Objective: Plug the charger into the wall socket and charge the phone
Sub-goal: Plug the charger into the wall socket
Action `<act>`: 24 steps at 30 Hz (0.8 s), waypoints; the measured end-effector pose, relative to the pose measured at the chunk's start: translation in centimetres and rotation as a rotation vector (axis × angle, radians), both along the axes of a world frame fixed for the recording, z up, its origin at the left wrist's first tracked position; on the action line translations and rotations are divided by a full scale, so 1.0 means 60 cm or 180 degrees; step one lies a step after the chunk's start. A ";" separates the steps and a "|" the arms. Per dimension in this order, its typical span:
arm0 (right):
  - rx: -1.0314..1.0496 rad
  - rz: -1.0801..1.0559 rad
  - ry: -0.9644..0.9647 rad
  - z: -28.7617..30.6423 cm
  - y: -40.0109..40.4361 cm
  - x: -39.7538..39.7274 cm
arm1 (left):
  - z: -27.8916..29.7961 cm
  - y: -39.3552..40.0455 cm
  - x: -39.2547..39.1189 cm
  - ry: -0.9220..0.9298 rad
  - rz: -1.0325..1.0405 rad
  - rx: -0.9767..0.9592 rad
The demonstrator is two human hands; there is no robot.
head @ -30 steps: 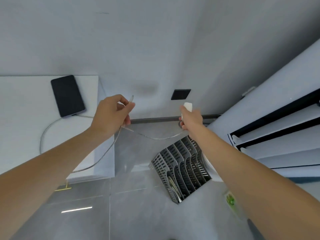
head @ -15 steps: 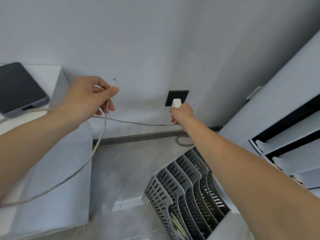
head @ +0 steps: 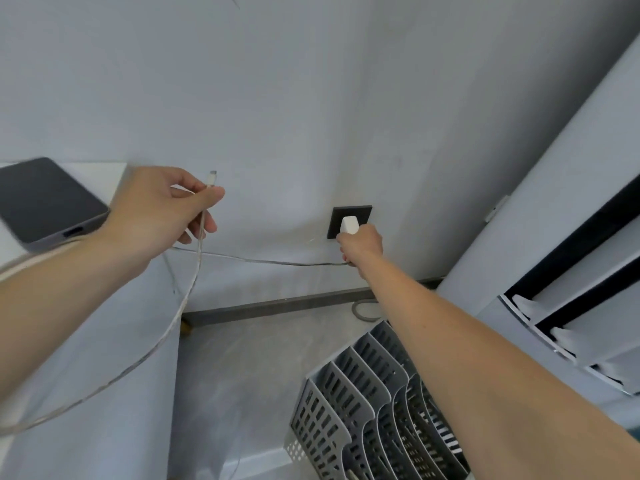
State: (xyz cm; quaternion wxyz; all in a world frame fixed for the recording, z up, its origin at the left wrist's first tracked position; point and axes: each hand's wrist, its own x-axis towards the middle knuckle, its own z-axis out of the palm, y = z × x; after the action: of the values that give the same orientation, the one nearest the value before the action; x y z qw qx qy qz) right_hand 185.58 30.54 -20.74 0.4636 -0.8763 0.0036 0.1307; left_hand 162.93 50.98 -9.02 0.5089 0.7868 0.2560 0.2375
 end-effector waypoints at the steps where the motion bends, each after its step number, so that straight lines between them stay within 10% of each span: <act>1: 0.0009 0.0012 0.0018 0.000 0.000 0.000 | 0.000 -0.002 0.000 0.0015 -0.0010 0.0009; 24: 0.0161 0.0015 0.0138 -0.026 -0.004 0.019 | -0.004 0.003 0.010 0.0048 -0.0062 -0.0035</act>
State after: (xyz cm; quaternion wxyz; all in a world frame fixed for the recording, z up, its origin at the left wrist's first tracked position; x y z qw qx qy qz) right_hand 186.70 30.29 -22.28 0.4852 -0.8613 0.0082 0.1508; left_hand 163.55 51.17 -9.29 0.5135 0.7882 0.2535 0.2251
